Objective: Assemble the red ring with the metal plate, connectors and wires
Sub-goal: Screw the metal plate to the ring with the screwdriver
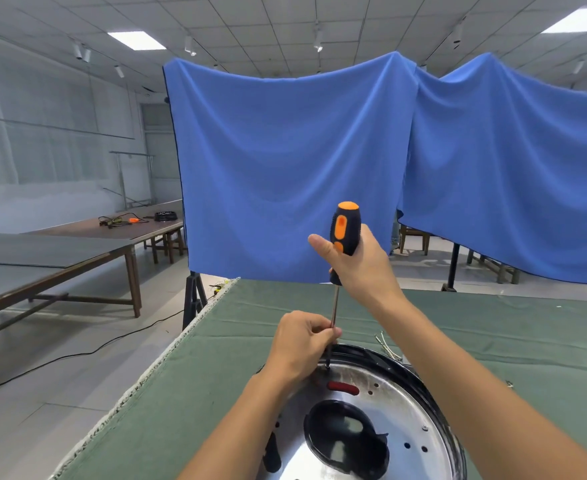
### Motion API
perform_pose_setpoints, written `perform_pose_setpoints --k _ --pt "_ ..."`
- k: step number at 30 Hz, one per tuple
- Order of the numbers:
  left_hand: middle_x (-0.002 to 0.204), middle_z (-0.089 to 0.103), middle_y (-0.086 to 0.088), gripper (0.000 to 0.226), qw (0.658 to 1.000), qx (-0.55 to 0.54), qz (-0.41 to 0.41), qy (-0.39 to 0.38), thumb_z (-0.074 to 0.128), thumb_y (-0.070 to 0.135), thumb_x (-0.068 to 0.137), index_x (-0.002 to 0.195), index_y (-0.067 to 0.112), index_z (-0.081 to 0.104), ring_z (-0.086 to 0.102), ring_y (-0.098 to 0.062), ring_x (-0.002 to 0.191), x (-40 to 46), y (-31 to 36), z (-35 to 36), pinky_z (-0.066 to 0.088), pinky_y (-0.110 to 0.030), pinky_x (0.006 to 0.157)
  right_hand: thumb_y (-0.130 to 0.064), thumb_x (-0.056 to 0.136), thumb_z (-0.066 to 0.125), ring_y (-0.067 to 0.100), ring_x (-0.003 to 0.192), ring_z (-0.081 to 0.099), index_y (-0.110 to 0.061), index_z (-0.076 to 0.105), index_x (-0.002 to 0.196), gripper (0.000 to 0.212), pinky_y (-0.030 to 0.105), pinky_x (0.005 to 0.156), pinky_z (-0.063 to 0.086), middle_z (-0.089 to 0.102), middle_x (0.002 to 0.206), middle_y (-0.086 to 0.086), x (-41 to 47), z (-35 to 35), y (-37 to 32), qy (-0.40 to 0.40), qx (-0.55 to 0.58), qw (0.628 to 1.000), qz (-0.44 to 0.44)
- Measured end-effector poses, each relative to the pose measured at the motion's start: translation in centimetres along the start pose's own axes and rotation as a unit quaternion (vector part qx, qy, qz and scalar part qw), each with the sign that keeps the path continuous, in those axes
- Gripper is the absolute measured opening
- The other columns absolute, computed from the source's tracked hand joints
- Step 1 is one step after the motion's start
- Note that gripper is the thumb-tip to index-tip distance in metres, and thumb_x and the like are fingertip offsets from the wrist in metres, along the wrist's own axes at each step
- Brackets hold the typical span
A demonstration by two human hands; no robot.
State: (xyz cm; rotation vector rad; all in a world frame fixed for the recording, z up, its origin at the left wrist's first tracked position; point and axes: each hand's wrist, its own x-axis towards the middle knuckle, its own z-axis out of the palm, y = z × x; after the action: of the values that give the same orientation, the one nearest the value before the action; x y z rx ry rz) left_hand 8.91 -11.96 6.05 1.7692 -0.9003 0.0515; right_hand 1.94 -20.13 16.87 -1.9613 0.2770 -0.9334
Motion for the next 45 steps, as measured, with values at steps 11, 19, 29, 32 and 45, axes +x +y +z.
perform_pose_setpoints --k 11,19,29,32,45 --pt "0.083 0.073 0.006 0.016 0.996 0.07 0.011 -0.054 0.056 0.025 0.092 0.086 0.02 0.07 0.067 -0.012 0.083 -0.4 -0.6 -0.3 0.053 -0.037 0.081 -0.022 0.078 0.077 0.008 0.064 0.067 -0.02 0.049 0.082 0.028 0.024 0.064 0.053 0.062 0.076 0.0 0.1 -0.1 0.9 0.0 0.017 1.0 -0.021" --pt "0.083 0.073 0.009 0.018 0.992 0.112 0.025 -0.056 0.054 0.026 0.094 0.09 0.02 0.07 0.065 -0.009 0.082 -0.5 -0.8 -0.2 0.052 -0.036 0.079 -0.038 0.088 0.063 0.012 0.076 0.061 -0.021 0.05 0.086 0.021 0.031 0.067 0.048 0.062 0.087 -0.002 -0.2 0.2 0.6 0.002 0.026 1.0 -0.017" --pt "0.089 0.071 0.01 0.022 0.975 0.197 0.051 -0.089 0.042 0.027 0.098 0.09 0.021 0.061 0.061 -0.012 0.086 -0.9 -0.6 0.0 0.049 -0.035 0.078 -0.063 0.064 0.073 0.026 0.073 0.064 -0.018 0.044 0.082 0.057 0.042 0.068 0.049 0.067 0.072 0.001 -0.5 -0.5 0.6 0.1 -0.119 0.988 -0.01" --pt "0.091 0.07 0.01 0.022 0.975 0.199 0.042 -0.087 0.039 0.025 0.098 0.092 0.02 0.06 0.061 -0.014 0.088 -0.7 -0.9 0.1 0.048 -0.035 0.079 -0.048 0.08 0.067 0.024 0.085 0.066 -0.023 0.053 0.093 0.031 0.048 0.08 0.051 0.066 0.089 -0.005 -0.5 -0.9 0.6 0.003 -0.049 0.998 -0.04" --pt "0.094 0.07 0.01 0.02 0.975 0.192 0.029 -0.106 0.04 0.022 0.097 0.094 0.024 0.06 0.06 -0.012 0.09 -0.9 -0.8 0.0 0.046 -0.029 0.077 -0.031 0.083 0.069 0.015 0.074 0.059 -0.011 0.051 0.096 0.03 0.046 0.081 0.05 0.061 0.082 -0.002 -0.5 -1.3 0.2 -0.034 -0.011 0.999 0.001"
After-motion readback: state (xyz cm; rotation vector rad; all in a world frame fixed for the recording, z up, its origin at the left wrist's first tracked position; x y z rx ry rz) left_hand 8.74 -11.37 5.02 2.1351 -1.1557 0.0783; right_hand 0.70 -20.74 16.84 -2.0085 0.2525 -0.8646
